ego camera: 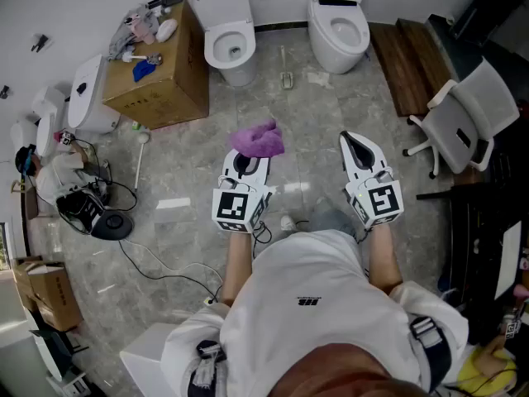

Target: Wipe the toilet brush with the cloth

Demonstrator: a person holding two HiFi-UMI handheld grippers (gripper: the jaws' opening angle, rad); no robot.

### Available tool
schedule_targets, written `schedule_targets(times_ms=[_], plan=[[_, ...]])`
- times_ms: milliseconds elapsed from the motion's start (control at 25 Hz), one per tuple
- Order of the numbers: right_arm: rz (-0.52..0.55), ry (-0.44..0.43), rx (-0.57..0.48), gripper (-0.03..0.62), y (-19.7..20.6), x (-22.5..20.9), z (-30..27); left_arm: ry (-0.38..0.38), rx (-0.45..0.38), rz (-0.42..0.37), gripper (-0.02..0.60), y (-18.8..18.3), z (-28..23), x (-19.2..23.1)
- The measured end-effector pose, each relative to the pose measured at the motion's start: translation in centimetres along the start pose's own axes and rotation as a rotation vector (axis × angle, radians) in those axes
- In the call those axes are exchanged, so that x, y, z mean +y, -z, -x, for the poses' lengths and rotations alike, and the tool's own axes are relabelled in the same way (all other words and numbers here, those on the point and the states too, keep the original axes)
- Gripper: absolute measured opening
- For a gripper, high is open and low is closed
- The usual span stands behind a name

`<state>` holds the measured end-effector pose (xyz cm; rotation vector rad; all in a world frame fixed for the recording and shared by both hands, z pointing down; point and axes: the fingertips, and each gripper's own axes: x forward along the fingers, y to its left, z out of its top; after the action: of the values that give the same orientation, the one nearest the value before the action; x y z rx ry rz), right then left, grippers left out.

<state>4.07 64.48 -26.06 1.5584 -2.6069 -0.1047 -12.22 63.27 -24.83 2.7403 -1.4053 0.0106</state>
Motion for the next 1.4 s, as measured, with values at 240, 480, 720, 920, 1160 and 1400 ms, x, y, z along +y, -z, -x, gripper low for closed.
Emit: schedule_targets(times_ms=[240, 480, 720, 920, 1160, 1400], plan=[[0.005, 0.014, 0.005, -0.005, 0.5, 0.3, -1.4, -0.007, -0.007, 0.005, 0.075, 0.0, -0.2, 1.6], [0.009, 0.01, 0.017, -0.003, 1.6, -1.6, -5.2, -0.018, -0.002, 0.015, 0.075, 0.5, -3.6, 4.2], [0.001, -0.017, 0.03, -0.003, 2.5, -5.3, -10.6, -0.04, -0.008, 0.03, 0.075, 0.4, -9.1, 6.8], [-0.004, -0.046, 0.023, -0.005, 2.8, -9.4, -15.0, -0.059, 0.014, 0.031, 0.075, 0.7, -14.8, 8.5], [-0.02, -0.092, 0.036, -0.005, 3.8, -14.8, -19.4, -0.089, 0.031, 0.017, 0.075, 0.8, -21.7, 9.9], [-0.027, -0.121, 0.038, -0.005, 4.6, -18.6, -22.7, -0.12, 0.041, 0.026, 0.075, 1.3, -26.1, 10.7]])
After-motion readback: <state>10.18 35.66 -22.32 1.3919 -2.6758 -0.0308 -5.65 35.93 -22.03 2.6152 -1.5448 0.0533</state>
